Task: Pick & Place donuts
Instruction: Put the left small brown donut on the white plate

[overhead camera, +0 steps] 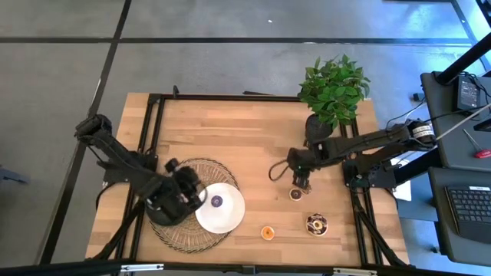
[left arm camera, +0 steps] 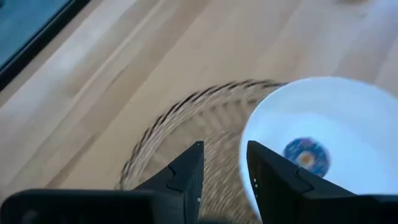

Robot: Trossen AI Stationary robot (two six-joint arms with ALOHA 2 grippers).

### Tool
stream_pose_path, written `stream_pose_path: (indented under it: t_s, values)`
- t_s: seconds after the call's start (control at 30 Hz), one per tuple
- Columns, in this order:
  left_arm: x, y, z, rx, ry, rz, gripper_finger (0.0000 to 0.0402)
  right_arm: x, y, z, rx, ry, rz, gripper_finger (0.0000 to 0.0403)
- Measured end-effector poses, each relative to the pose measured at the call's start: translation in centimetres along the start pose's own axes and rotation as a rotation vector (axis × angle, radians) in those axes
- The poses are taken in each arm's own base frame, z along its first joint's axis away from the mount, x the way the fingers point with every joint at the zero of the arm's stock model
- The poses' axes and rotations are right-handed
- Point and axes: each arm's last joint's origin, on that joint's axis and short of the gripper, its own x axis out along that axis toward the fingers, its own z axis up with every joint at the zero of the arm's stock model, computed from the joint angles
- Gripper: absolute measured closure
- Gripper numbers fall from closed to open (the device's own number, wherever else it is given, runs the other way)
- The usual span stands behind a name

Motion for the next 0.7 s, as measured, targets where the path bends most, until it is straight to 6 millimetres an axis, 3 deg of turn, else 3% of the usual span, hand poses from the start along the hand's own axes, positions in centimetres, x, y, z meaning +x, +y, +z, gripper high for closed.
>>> stream_pose_path:
  t_s: [0.2,0.37,0.7]
  values:
    - [1.6,-0.8,2.5,0.096,-0.015,-0.111,0.0288,2.8,1.5,-2.8,-0.099,0.035,0.089,0.0257]
    - [2.3,-1.0,3.7,0.133,-0.041,-0.16,0.0288,4.1,2.2,-4.1,-0.128,0.031,0.176,0.0257]
    - [3.0,-0.8,3.7,0.108,-0.003,-0.181,0.0286,5.9,2.8,-5.4,-0.149,-0.044,0.277,0.0257]
